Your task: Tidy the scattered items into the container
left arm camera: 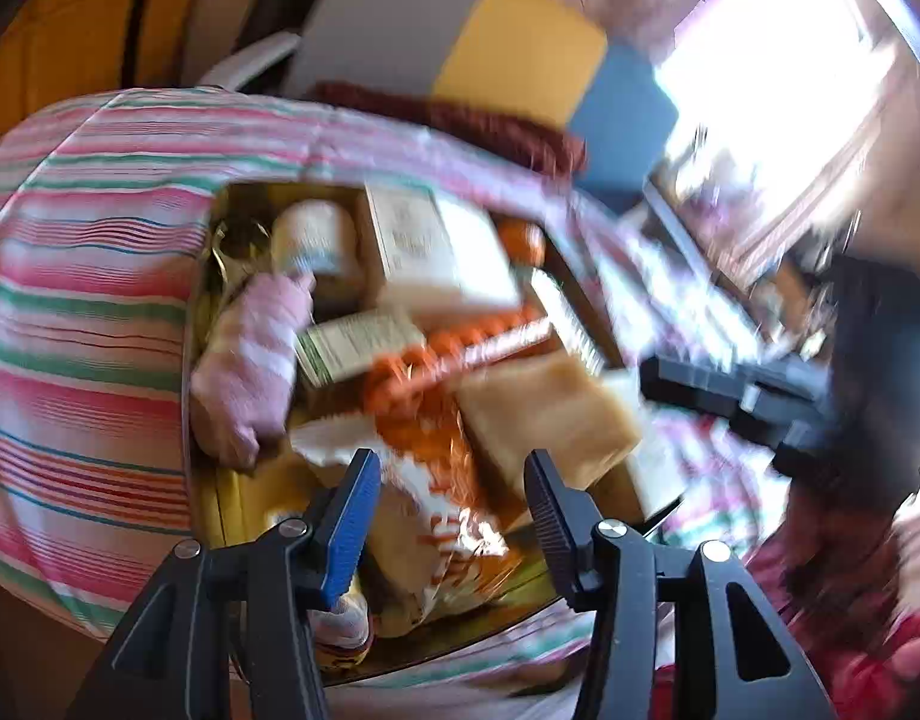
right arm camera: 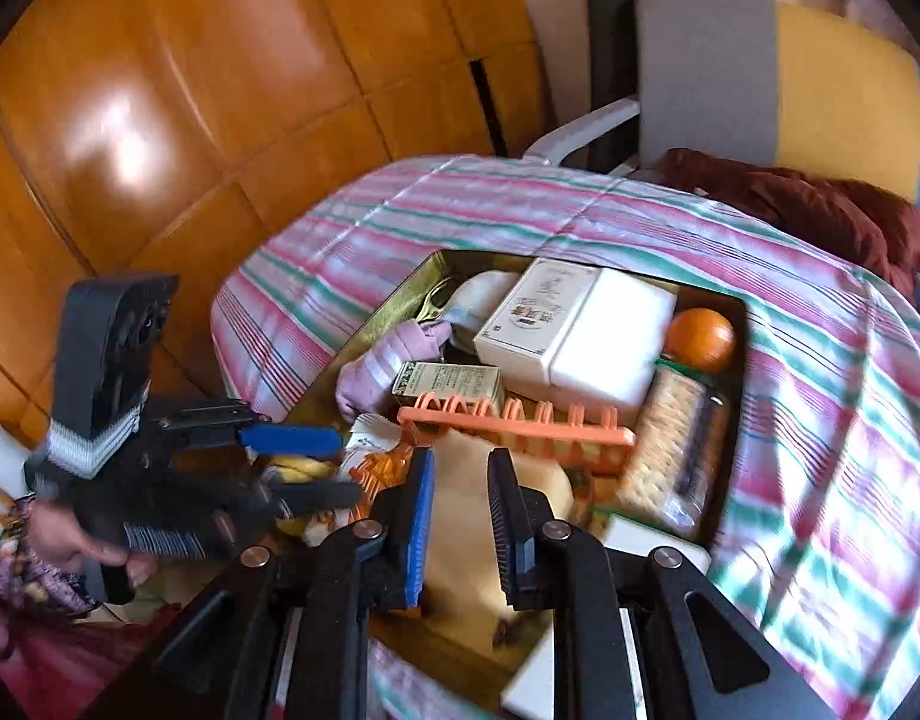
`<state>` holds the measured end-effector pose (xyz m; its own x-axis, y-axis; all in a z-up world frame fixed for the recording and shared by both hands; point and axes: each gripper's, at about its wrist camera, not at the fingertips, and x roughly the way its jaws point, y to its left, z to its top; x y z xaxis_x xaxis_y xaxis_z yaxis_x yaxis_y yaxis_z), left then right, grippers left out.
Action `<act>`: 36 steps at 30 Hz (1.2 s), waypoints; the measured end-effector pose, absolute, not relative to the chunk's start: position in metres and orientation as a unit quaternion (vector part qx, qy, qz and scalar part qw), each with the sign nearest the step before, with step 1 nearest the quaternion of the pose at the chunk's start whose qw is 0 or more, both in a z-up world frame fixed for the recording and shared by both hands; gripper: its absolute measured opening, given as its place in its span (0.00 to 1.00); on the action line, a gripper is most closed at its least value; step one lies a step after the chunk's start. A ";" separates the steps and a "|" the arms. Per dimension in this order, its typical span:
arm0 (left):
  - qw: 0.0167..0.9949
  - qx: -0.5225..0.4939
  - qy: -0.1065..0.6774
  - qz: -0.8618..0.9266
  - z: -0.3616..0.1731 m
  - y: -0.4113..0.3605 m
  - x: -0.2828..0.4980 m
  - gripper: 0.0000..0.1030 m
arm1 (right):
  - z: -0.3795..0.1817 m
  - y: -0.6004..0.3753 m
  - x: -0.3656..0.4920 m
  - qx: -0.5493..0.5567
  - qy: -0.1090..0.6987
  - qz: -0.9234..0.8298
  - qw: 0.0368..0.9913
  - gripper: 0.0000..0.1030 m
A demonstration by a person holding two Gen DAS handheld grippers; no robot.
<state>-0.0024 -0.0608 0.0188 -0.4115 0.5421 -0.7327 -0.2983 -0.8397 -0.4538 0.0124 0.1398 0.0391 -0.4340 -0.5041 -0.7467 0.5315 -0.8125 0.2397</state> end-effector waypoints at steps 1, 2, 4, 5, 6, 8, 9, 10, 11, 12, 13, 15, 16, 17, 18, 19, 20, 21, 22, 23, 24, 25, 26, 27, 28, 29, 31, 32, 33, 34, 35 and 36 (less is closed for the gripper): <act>0.231 -0.471 -0.121 0.843 0.023 -0.064 -0.003 0.53 | 0.040 0.141 0.016 0.436 0.023 -0.849 0.296 0.19; 0.208 -0.465 -0.111 0.853 0.025 -0.065 -0.003 0.53 | 0.038 0.141 0.018 0.439 0.025 -0.850 0.290 0.19; 0.180 -0.464 -0.100 0.862 0.028 -0.063 -0.003 0.54 | 0.030 0.139 0.018 0.445 0.014 -0.848 0.286 0.25; 0.169 -0.466 -0.098 0.863 0.028 -0.063 -0.003 0.54 | 0.024 0.136 0.015 0.453 0.007 -0.845 0.284 0.28; 0.155 -0.468 -0.098 0.865 0.028 -0.063 -0.004 0.54 | 0.018 0.132 0.013 0.463 0.005 -0.840 0.284 0.29; 0.131 -0.460 -0.099 0.873 0.031 -0.063 -0.001 0.54 | 0.010 0.121 0.016 0.471 0.030 -0.838 0.273 0.33; 0.118 -0.453 -0.099 0.878 0.034 -0.063 0.003 0.54 | 0.009 0.117 0.021 0.475 0.049 -0.837 0.268 0.35; 0.109 -0.446 -0.097 0.883 0.036 -0.064 0.006 0.54 | 0.007 0.116 0.025 0.480 0.054 -0.833 0.268 0.39; 0.099 -0.440 -0.093 0.888 0.038 -0.067 0.009 0.54 | 0.006 0.117 0.028 0.486 0.048 -0.831 0.266 0.45; 0.085 -0.436 -0.087 0.892 0.041 -0.067 0.011 0.54 | 0.005 0.121 0.029 0.487 0.038 -0.833 0.259 0.46; 0.065 -0.434 -0.078 0.895 0.043 -0.065 0.013 0.54 | 0.007 0.126 0.032 0.479 0.029 -0.841 0.251 0.47; 0.029 -0.431 -0.058 0.900 0.047 -0.062 0.015 0.54 | 0.020 0.137 0.041 0.447 0.016 -0.862 0.239 0.49; 0.007 -0.433 -0.045 0.900 0.048 -0.060 0.016 0.54 | 0.028 0.142 0.045 0.428 0.005 -0.874 0.232 0.59; -0.011 -0.434 -0.035 0.900 0.049 -0.059 0.016 0.54 | 0.040 0.149 0.049 0.402 -0.012 -0.888 0.222 0.74; -0.031 -0.433 -0.024 0.901 0.050 -0.058 0.017 0.54 | 0.050 0.153 0.053 0.383 -0.024 -0.898 0.216 0.79; -0.044 -0.432 -0.017 0.900 0.050 -0.058 0.019 0.54 | 0.056 0.154 0.055 0.369 -0.030 -0.904 0.212 0.83; -0.053 -0.432 -0.013 0.900 0.051 -0.059 0.020 0.54 | 0.064 0.154 0.058 0.358 -0.029 -0.910 0.206 0.85; -0.057 -0.430 -0.013 0.901 0.052 -0.060 0.022 0.54 | 0.069 0.150 0.059 0.356 -0.017 -0.913 0.197 0.88; -0.055 -0.429 -0.017 0.901 0.054 -0.062 0.024 0.54 | 0.072 0.145 0.058 0.358 -0.004 -0.914 0.188 0.93; -0.049 -0.426 -0.025 0.903 0.056 -0.064 0.027 0.54 | 0.074 0.139 0.059 0.357 0.011 -0.917 0.179 0.93; -0.039 -0.421 -0.036 0.905 0.057 -0.066 0.029 0.54 | 0.075 0.134 0.060 0.355 0.023 -0.918 0.173 0.94; -0.029 -0.415 -0.049 0.908 0.060 -0.069 0.032 0.54 | 0.074 0.129 0.062 0.354 0.033 -0.920 0.167 0.94; -0.028 -0.410 -0.057 0.910 0.062 -0.071 0.035 0.54 | 0.073 0.123 0.063 0.355 0.041 -0.920 0.160 0.95; -0.038 -0.407 -0.054 0.911 0.064 -0.071 0.038 0.54 | 0.071 0.119 0.064 0.357 0.044 -0.920 0.154 0.96; -0.056 -0.408 -0.042 0.910 0.065 -0.070 0.039 0.54 | 0.069 0.117 0.066 0.358 0.043 -0.920 0.152 0.96; -0.070 -0.409 -0.026 0.910 0.065 -0.068 0.040 0.54 | 0.066 0.114 0.067 0.360 0.041 -0.919 0.152 0.96; -0.081 -0.409 -0.011 0.909 0.064 -0.065 0.041 0.54 | 0.062 0.112 0.067 0.363 0.041 -0.919 0.145 0.96; -0.084 -0.408 -0.009 0.909 0.065 -0.064 0.042 0.54 | 0.060 0.110 0.068 0.364 0.045 -0.920 0.136 0.99; -0.083 -0.407 -0.010 0.909 0.065 -0.064 0.044 0.54 | 0.059 0.107 0.069 0.366 0.050 -0.920 0.130 1.00; -0.083 -0.407 -0.012 0.910 0.065 -0.065 0.045 0.54 | 0.058 0.105 0.071 0.366 0.057 -0.921 0.125 1.00; -0.086 -0.407 -0.014 0.909 0.065 -0.065 0.045 0.54 | 0.057 0.103 0.071 0.366 0.063 -0.921 0.119 1.00; -0.090 -0.406 -0.015 0.909 0.065 -0.066 0.046 0.54 | 0.056 0.100 0.072 0.365 0.070 -0.921 0.113 1.00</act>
